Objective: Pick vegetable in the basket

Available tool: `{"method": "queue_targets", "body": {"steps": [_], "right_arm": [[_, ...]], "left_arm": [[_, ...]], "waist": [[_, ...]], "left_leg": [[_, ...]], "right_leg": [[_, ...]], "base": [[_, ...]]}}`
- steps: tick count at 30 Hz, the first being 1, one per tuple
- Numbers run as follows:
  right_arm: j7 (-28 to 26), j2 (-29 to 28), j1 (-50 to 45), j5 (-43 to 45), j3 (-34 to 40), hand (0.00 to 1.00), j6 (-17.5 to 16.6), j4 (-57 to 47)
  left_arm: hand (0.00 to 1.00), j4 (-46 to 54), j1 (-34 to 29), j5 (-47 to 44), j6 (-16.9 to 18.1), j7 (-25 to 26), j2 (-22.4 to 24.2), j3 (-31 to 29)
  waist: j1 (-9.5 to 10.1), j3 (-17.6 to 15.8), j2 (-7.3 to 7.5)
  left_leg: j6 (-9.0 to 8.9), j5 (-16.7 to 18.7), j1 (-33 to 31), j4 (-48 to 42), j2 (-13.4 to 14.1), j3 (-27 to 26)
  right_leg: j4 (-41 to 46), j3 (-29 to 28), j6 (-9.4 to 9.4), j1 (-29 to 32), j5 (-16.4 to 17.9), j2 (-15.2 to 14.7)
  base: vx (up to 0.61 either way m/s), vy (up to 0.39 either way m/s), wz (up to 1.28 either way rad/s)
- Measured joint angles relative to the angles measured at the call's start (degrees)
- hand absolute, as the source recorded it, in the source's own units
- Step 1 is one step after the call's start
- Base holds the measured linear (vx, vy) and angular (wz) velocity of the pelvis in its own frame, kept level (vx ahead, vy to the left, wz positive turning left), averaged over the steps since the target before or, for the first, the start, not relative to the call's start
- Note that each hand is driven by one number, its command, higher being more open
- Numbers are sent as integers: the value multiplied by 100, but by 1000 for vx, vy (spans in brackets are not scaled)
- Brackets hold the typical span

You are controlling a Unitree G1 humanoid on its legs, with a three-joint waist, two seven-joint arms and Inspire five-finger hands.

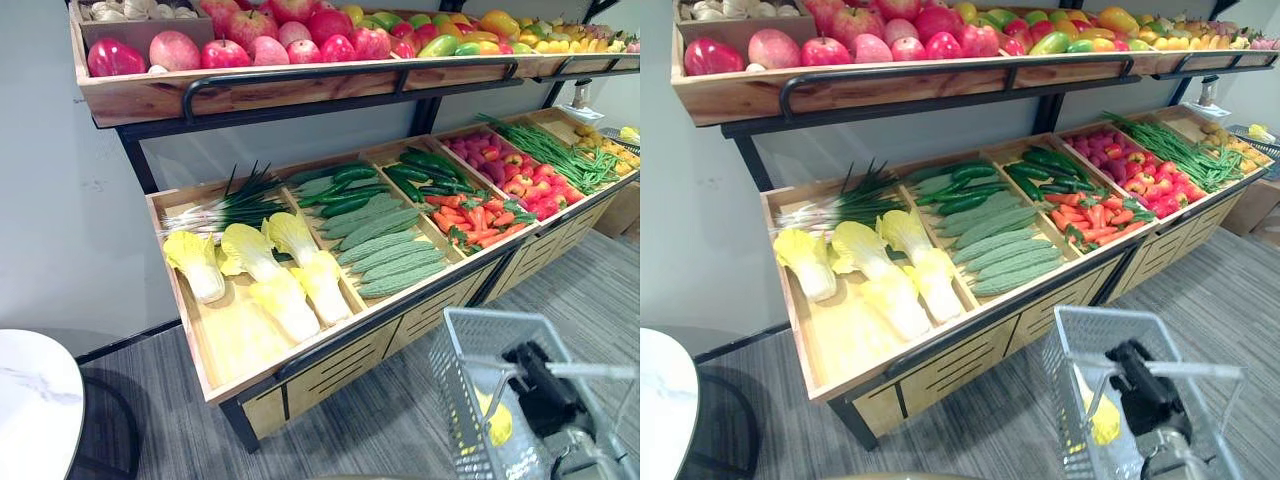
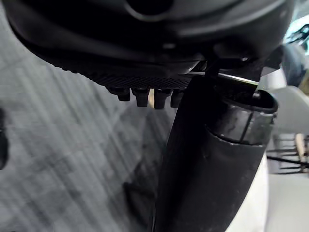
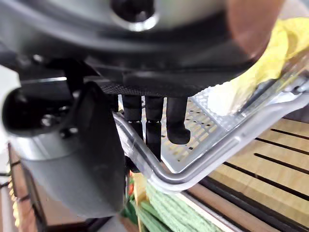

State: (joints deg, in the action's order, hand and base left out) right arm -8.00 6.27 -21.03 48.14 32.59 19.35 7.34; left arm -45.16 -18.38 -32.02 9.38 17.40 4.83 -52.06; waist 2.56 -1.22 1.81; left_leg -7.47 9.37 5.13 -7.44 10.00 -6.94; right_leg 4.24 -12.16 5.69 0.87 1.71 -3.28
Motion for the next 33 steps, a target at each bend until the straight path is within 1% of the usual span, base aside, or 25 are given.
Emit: {"method": "queue_targets", "body": {"steps": [1, 3, 5, 6, 8, 10, 11, 13, 15, 16, 18, 23, 26, 30, 33], "right_arm": [[0, -70, 18, 114, -11, 0, -17, 327], [0, -243, 20, 135, -14, 0, -107, 756], [-5, -373, 103, 130, -44, 0, -309, 1550], [-7, -415, 130, 126, -45, 0, -364, 1744], [-18, -593, 176, 118, -41, 0, -694, 2260], [-12, -681, 190, 94, -81, 0, -752, 2586], [-10, -779, 211, 81, -153, 0, -872, 2918], [-9, -917, 221, 75, -246, 0, -1081, 3241], [-6, -998, 286, -128, -312, 0, -1224, 3569], [-6, -997, 299, -169, -357, 0, -1268, 3655], [3, -1013, 396, -318, -389, 0, -1482, 3875], [26, -1046, 508, -340, -449, 0, -1721, 4148], [118, -1052, 528, -479, -457, 0, -1808, 4270], [156, -1052, 525, -540, -464, 0, -1851, 4360], [185, -1049, 531, -539, -534, 0, -1862, 4381]], "left_arm": [[100, -114, 45, -2, -9, -81, -2, 165], [100, -255, 111, 3, -44, -228, 2, 303], [100, -437, 183, 51, -122, -356, 13, 609], [100, -494, 200, 69, -135, -384, 13, 688], [100, -659, 257, 126, -240, -497, 40, 1015], [100, -736, 304, 144, -276, -559, 52, 1198], [100, -850, 364, 340, -340, -624, 47, 1366], [100, -984, 430, 439, -381, -653, 36, 1592], [100, -1059, 493, 435, -423, -680, 19, 1798], [100, -1064, 517, 429, -446, -691, 19, 1821], [100, -1080, 561, 410, -465, -771, 5, 1958], [100, -1080, 586, 375, -440, -797, -11, 2033], [100, -1083, 582, 320, -416, -801, -72, 2251], [100, -1115, 577, 247, -291, -798, -103, 2413], [100, -1126, 578, 254, -178, -798, -109, 2468]], "waist": [[0, -5, -6], [1, -8, -27], [4, -41, -67], [7, -55, -87], [5, -86, -139], [11, -86, -138], [16, -87, -137], [16, -88, -136], [18, -99, -119], [20, -103, -111], [24, -121, -88], [32, -134, -78], [32, -139, -67], [26, -141, -61], [29, -155, -43]], "left_leg": [[-1, 2, 3, 0, 0, -2], [-3, 3, 8, 4, 2, -5], [-4, 3, 50, 24, -6, -9], [-4, 3, 74, 29, -8, -8], [-7, 7, 175, 55, -9, -6], [-15, -1, 204, 94, -3, 0], [-20, -8, 206, 110, 0, 0], [-22, -9, 215, 129, 5, -2], [-24, -10, 248, 163, 5, -18], [-25, -10, 261, 179, 5, -23], [-26, -11, 298, 205, 7, -57], [-28, -9, 383, 248, 9, -128], [-28, -8, 388, 248, 7, -139], [-29, -8, 408, 243, 12, -176], [-66, 38, 475, 195, 58, -367]], "right_leg": [[0, -1, 0, -3, 1, 0], [0, 1, 0, -8, 2, -1], [38, 4, -1, -36, 27, -10], [39, 10, -4, -62, 35, -13], [60, 29, -8, -139, 66, -14], [63, 55, -8, -161, 76, -10], [66, 63, -22, -158, 86, -7], [65, 67, -27, -158, 90, -2], [64, 65, -25, -169, 94, 1], [63, 65, -24, -174, 94, 1], [62, 65, -22, -180, 94, 5], [62, 68, -20, -201, 93, 9], [62, 68, -19, -200, 93, 7], [71, 46, -20, -194, 93, 19], [155, -124, -20, -118, 92, 96]], "base": [[0, 0, 0], [0, 0, 0], [0, 0, 0], [0, 0, 0], [-9, 2, 2], [-18, -3, 4], [-12, -5, 3], [0, 0, 0], [0, 0, 0], [29, 6, -3], [29, 8, -6], [16, 7, -6], [-1, 2, -2], [-18, 1, -4], [-20, 3, -28]]}}
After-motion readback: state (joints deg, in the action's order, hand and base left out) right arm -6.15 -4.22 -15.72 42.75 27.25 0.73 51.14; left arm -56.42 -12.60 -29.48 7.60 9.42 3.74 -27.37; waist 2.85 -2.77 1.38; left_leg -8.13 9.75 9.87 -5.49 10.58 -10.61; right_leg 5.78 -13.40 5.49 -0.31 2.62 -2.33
